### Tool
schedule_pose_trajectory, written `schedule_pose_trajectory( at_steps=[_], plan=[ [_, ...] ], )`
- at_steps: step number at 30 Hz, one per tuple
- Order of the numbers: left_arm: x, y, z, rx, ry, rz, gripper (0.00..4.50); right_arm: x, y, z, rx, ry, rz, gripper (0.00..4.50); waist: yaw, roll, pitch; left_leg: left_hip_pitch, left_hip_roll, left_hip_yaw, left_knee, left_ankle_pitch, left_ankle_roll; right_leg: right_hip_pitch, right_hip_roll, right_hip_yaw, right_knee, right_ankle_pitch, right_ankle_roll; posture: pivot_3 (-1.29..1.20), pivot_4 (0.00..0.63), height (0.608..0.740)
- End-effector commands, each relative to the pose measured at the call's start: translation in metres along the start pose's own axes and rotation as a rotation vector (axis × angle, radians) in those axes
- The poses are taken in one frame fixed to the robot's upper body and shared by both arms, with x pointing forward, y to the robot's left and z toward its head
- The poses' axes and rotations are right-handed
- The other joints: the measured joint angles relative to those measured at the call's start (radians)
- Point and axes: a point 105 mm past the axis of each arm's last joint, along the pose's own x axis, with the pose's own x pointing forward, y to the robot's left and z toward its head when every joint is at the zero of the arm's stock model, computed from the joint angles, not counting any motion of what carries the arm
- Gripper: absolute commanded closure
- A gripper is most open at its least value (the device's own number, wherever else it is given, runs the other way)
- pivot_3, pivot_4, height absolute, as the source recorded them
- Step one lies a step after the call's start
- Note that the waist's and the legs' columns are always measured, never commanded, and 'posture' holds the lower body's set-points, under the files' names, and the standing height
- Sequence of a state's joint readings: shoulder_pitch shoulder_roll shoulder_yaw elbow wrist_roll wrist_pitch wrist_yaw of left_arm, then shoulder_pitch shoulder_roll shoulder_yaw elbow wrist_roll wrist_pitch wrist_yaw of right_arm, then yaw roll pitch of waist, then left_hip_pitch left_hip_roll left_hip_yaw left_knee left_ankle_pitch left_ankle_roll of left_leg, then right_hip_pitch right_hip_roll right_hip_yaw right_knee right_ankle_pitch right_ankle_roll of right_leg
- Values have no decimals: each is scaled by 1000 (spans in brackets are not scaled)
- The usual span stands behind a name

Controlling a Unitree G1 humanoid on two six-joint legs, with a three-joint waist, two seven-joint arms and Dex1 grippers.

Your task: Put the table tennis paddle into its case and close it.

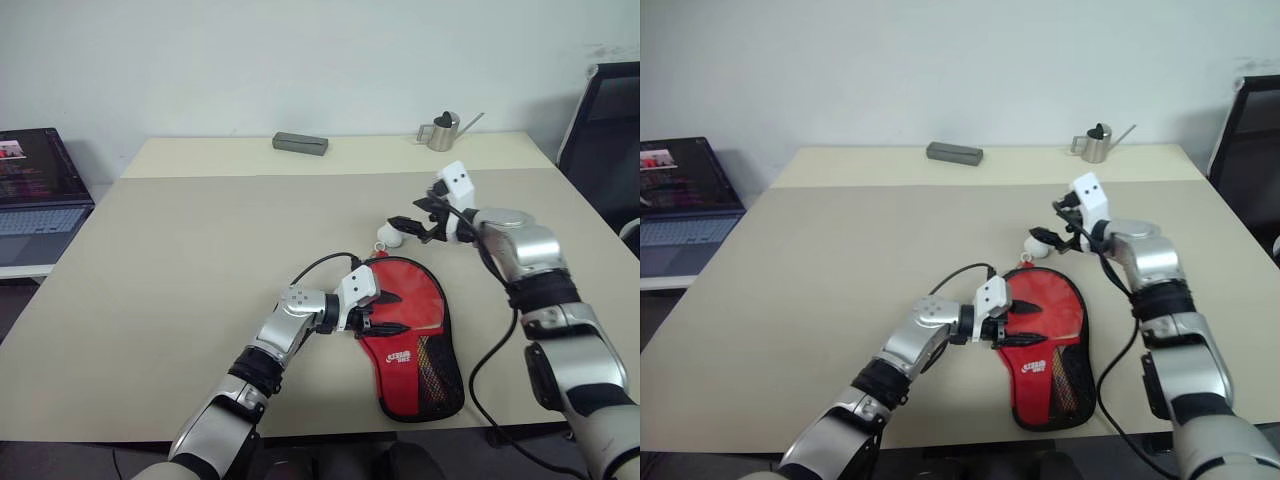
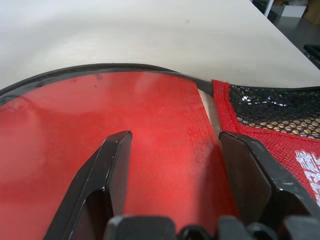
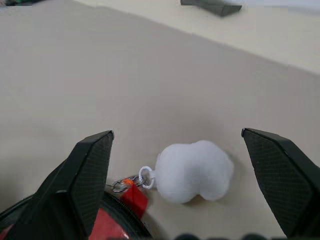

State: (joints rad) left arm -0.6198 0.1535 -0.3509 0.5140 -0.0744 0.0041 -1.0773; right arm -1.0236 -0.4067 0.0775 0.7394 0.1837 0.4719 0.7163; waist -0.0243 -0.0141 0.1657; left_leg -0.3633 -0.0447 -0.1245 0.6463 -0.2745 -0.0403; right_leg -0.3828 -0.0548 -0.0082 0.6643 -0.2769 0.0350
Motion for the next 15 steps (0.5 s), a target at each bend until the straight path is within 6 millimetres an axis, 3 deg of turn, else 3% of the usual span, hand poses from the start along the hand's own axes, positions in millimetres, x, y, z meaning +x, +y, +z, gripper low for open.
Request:
schedule_pose_trajectory(
  at_steps=[1, 15],
  plan=[
    [4, -11, -19, -41, 58, -22, 1492, 8, -12, 8, -5, -11, -83, 0, 1, 0, 0, 0, 0, 0, 0, 0, 0, 0, 0, 0, 0, 0, 0, 0, 150, 740],
    [5, -18, -20, -33, 64, -36, 1492, 37, -2, -16, -20, 50, -158, 0, -6, 3, -2, 0, 0, 1, -1, 0, 0, -1, 0, 1, 0, 0, 0, 0, 150, 740]
  ],
)
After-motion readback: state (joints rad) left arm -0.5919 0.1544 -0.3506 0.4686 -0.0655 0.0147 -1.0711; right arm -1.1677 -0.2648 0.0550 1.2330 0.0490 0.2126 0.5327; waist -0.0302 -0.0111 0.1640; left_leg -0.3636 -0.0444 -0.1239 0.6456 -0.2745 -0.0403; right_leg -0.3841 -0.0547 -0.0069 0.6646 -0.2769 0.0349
